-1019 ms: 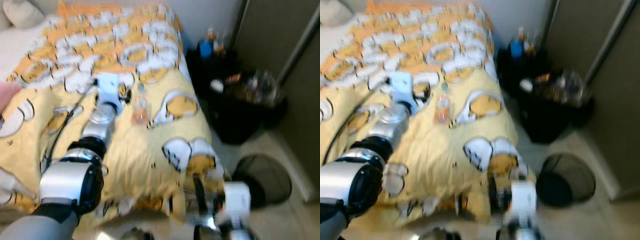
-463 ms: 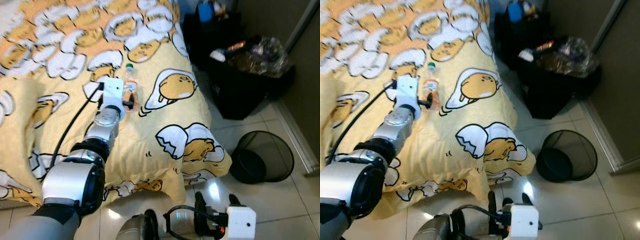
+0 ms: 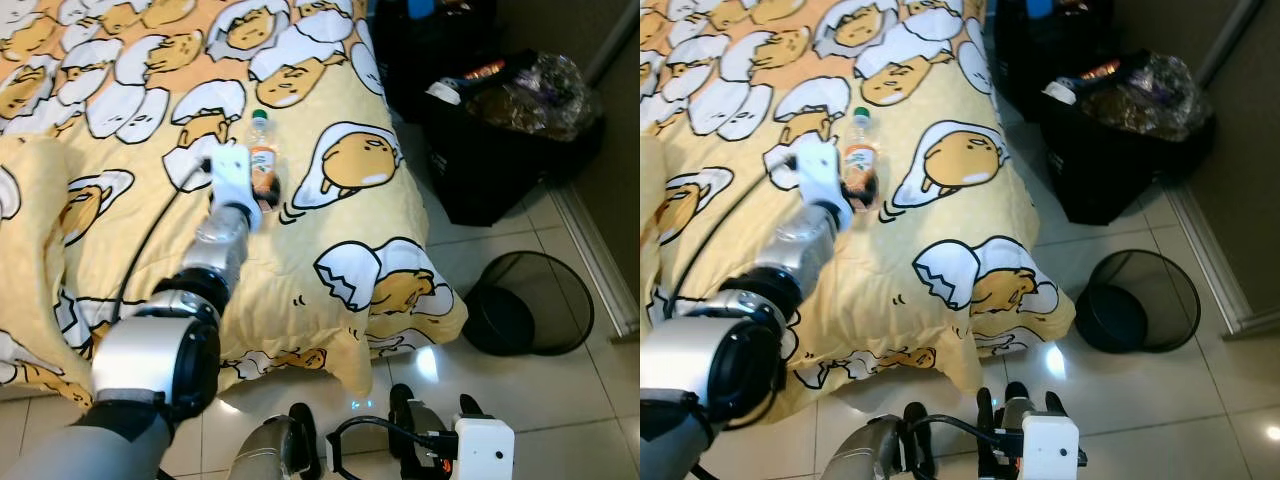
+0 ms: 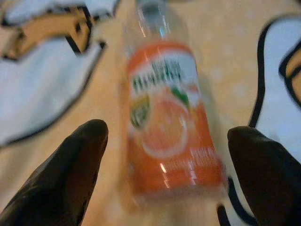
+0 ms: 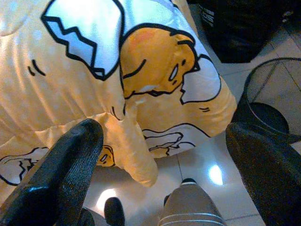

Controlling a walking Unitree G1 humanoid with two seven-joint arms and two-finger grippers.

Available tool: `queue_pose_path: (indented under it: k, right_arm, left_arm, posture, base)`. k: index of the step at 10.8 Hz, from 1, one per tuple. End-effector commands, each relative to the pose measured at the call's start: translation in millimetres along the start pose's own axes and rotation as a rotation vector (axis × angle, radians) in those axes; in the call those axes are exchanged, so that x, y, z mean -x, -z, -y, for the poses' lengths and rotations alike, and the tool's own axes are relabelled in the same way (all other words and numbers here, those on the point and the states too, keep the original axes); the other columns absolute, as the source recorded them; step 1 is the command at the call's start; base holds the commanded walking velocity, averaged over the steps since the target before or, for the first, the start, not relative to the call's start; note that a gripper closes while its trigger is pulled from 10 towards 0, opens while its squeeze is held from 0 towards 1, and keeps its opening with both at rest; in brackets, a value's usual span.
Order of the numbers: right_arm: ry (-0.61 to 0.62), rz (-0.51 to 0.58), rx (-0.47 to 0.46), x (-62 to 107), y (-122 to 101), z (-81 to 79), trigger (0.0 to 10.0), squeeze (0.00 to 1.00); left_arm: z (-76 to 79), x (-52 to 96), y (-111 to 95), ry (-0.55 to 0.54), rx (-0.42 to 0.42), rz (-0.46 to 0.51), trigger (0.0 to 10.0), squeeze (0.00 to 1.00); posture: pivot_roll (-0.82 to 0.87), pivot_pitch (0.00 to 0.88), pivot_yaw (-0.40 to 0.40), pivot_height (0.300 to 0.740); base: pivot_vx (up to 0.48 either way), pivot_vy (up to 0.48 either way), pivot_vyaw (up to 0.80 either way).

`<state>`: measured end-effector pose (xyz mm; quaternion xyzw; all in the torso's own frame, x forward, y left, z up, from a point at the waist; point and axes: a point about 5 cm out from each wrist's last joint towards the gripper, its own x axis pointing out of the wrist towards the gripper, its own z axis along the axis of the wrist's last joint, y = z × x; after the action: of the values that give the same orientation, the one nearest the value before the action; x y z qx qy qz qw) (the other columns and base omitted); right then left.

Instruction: Clean up the room

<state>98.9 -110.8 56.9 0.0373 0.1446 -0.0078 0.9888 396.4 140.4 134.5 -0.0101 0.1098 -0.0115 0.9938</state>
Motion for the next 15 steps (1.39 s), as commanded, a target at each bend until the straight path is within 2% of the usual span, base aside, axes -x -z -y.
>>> queue_pose_path:
  k: [1,2,6,9,11,12,13,14,15]
  right_arm:
    - [-0.006,-0.024,-0.019,6.1,1.3,-5.1,10.0,0.07]
    - [-0.001,-0.026,-0.020,5.6,1.1,-4.7,10.0,0.07]
    - [-0.004,-0.016,-0.010,-2.9,-0.5,-3.4,10.0,0.07]
    - [-0.010,-0.002,0.000,-13.0,-0.5,-0.1,10.0,0.07]
    - [-0.040,0.060,0.008,-41.8,-8.1,1.9,10.0,0.07]
    - [-0.059,0.072,0.011,-50.6,-9.4,1.0,10.0,0.07]
    - [-0.091,0.091,0.022,-68.3,-11.2,0.4,10.0,0.07]
    - [-0.096,0.111,0.030,-79.4,-15.4,1.9,10.0,0.07]
    - [-0.079,0.186,0.047,-102.4,-35.8,10.6,10.0,0.07]
  left_arm:
    - [-7.5,3.9,21.4,-0.038,0.015,-0.089,10.0,0.00]
    - [-6.8,3.4,20.1,-0.033,0.003,-0.093,0.0,0.00]
    - [-7.5,1.5,12.0,-0.020,-0.009,-0.085,0.0,0.00]
    - [-7.1,-0.6,-4.0,0.055,-0.040,-0.013,0.0,0.00]
    - [-27.7,2.3,-34.7,0.165,0.032,0.187,0.0,0.00]
    - [-33.2,4.3,-39.6,0.185,0.034,0.225,0.0,0.00]
    - [-36.0,6.5,-43.8,0.208,0.053,0.267,0.0,0.00]
    - [-32.6,8.0,-45.3,0.231,0.063,0.294,0.0,0.00]
    - [-22.9,15.7,-40.4,0.288,0.082,0.356,0.0,0.00]
  posture:
    - [-0.32,0.326,0.163,0.740]
    - [-0.32,0.324,0.164,0.740]
    - [-0.31,0.305,0.167,0.740]
    - [-0.29,0.265,0.177,0.740]
    - [-0.21,0.184,0.175,0.740]
    - [-0.17,0.161,0.173,0.740]
    - [-0.11,0.100,0.161,0.740]
    - [-0.10,0.067,0.152,0.740]
    - [-0.09,0.000,0.128,0.740]
  base:
    - [0.000,0.000,0.00]
    - [0.000,0.000,0.00]
    - [0.000,0.000,0.00]
    - [0.000,0.000,0.00]
    - [0.000,0.000,0.00]
    - [0.000,0.000,0.00]
    - [0.000,0.000,0.00]
    - [0.000,0.000,0.00]
    - [0.000,0.000,0.00]
